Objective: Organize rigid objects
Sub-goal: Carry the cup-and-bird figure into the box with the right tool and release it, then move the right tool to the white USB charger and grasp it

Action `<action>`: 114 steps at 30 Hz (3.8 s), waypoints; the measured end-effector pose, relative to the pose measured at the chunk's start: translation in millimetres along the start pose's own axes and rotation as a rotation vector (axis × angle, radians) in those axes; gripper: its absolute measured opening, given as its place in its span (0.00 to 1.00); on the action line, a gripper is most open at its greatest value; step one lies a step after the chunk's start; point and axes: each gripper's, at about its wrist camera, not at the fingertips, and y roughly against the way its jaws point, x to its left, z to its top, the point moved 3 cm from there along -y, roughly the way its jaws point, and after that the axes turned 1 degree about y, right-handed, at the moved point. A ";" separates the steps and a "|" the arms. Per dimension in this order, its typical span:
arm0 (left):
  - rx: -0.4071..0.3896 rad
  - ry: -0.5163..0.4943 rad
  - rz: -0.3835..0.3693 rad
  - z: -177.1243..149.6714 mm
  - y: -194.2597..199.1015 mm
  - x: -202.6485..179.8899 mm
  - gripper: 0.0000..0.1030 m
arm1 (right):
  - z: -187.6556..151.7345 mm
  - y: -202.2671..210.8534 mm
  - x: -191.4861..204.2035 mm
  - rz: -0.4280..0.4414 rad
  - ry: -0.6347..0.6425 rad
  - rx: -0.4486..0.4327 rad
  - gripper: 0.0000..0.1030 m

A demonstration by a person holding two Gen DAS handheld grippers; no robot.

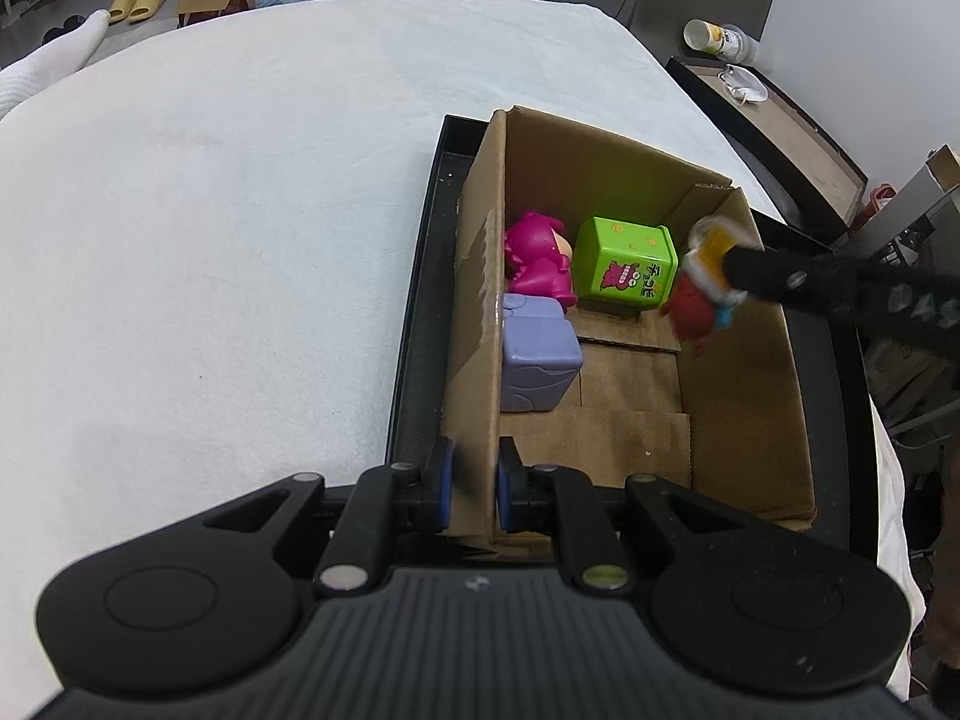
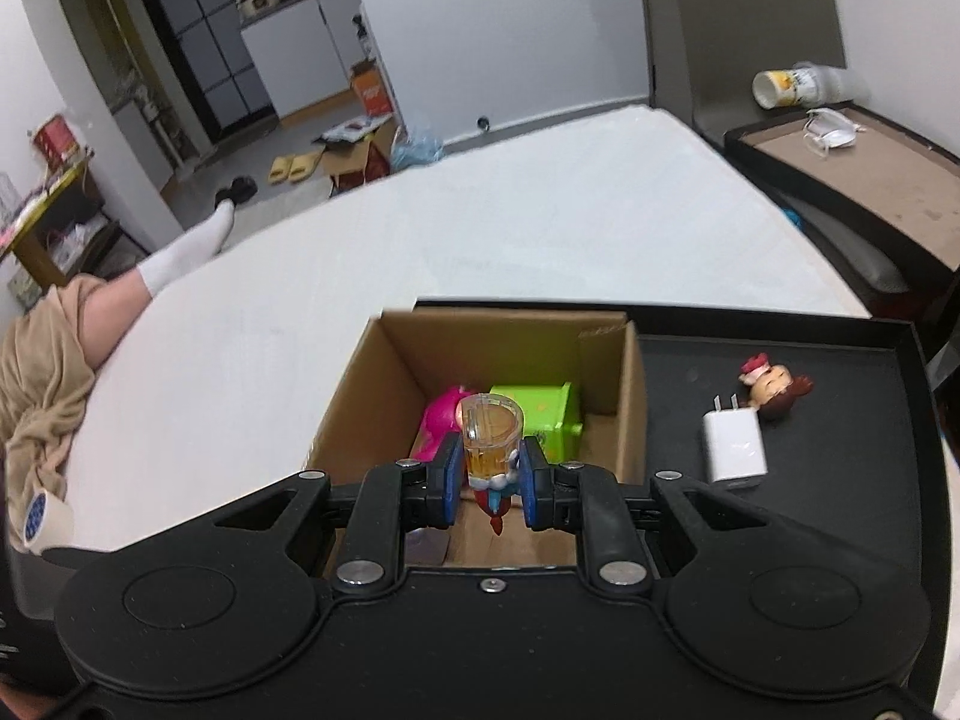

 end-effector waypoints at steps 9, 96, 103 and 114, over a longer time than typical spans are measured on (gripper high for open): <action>-0.002 -0.001 -0.004 -0.4 -0.1 -0.2 0.13 | -13.3 -20.3 13.9 -0.012 0.044 0.068 0.19; -0.015 0.024 -0.007 -5.2 -3.3 3.1 0.13 | -8.7 -15.7 -104.8 -0.225 -0.036 -0.052 0.75; -0.009 0.025 -0.022 -4.2 -3.4 5.2 0.14 | -20.5 -44.1 -109.4 -0.246 -0.040 0.029 0.60; 0.000 0.017 -0.033 -2.8 -4.9 6.5 0.14 | -32.9 -69.5 -102.1 -0.268 -0.008 0.084 0.48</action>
